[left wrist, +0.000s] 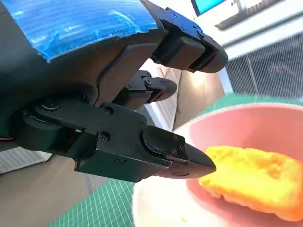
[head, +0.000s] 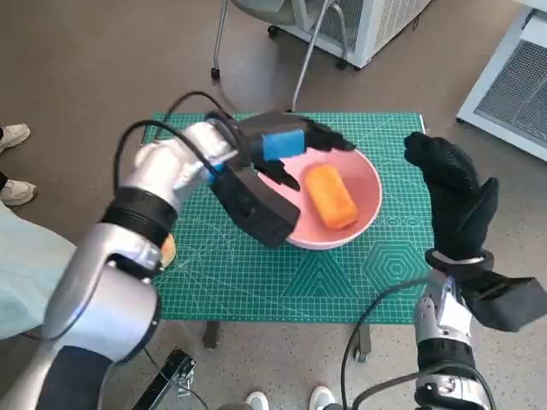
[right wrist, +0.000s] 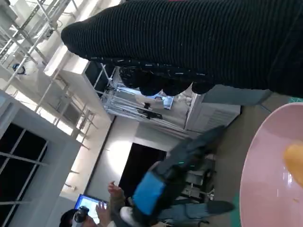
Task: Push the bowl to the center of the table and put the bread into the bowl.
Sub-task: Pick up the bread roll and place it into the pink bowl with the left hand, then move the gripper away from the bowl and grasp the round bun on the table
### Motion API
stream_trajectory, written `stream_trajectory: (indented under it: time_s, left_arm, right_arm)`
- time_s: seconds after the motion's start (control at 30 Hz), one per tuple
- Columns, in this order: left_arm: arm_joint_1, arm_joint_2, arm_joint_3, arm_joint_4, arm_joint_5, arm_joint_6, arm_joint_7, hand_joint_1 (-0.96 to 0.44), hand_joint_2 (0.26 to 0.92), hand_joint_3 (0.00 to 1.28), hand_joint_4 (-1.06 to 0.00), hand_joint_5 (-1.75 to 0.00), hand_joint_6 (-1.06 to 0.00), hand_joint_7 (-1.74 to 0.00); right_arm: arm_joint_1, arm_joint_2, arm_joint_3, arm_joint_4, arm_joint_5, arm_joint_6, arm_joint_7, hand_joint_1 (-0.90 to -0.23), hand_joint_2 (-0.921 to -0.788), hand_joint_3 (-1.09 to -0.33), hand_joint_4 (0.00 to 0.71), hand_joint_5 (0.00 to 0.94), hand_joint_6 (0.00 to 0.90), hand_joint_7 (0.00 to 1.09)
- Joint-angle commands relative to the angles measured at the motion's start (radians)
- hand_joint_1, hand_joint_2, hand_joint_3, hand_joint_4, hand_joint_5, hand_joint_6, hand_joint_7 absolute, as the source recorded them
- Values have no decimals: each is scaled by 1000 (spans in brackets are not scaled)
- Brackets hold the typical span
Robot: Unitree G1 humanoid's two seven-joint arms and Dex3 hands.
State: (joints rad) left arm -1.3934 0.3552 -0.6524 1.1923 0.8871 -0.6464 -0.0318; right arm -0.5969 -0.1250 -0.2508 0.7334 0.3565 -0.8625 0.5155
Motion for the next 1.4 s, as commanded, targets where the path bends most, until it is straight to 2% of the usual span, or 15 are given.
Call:
stream_trajectory:
  time_s: [0.03, 0.2, 0.4, 0.53, 0.7, 0.83, 1.0, 1.23, 1.4]
  left_arm:
    - [17, 80, 53, -71, -73, -52, -62, -75, 888, 0, -263, -19, -379, -169]
    - [72, 206, 115, -186, -155, -149, -145, -44, 883, 0, -268, -16, -377, -163]
    - [144, 386, 162, -317, -185, -265, -199, -68, 850, 0, -284, -19, -341, -145]
    - [197, 489, 211, -382, -265, -318, -296, -61, 821, 0, -298, -21, -338, -142]
    - [318, 600, 292, -565, -399, -232, -463, -28, 799, 0, -314, -20, -371, -142]
    - [432, 681, 362, -733, -443, -150, -531, -19, 786, 0, -329, -21, -399, -141]
    - [564, 749, 440, -864, -508, -52, -606, -30, 773, 0, -331, -15, -409, -129]
    - [693, 791, 521, -911, -534, -28, -619, -47, 763, 0, -326, -6, -417, -107]
    - [743, 795, 551, -902, -533, -19, -617, -54, 763, 1, -316, -1, -417, -92]
  right_arm:
    - [6, 12, 7, 13, -9, 0, -2, -637, -921, -687, 382, 1, 187, 497]
    - [8, 22, 14, -1, -3, 15, 1, -629, -921, -689, 384, 2, 182, 501]
    - [10, 30, 20, -21, 13, 42, 10, -624, -921, -689, 383, 1, 179, 507]
    - [4, 30, 18, -16, 18, 51, 14, -622, -921, -690, 387, 3, 182, 516]
    - [-1, 42, 21, -18, 23, 56, 19, -624, -921, -689, 396, 7, 189, 531]
    - [-6, 52, 32, -20, 13, 49, 18, -628, -921, -693, 398, 6, 170, 575]
    - [-19, 51, 38, -11, 4, 45, 22, -627, -921, -705, 377, 1, 109, 645]
    - [-37, 46, 40, 8, 3, 46, 30, -629, -921, -743, 374, 2, 71, 688]
    - [-42, 41, 38, 13, 4, 48, 38, -631, -921, -756, 376, 3, 65, 699]
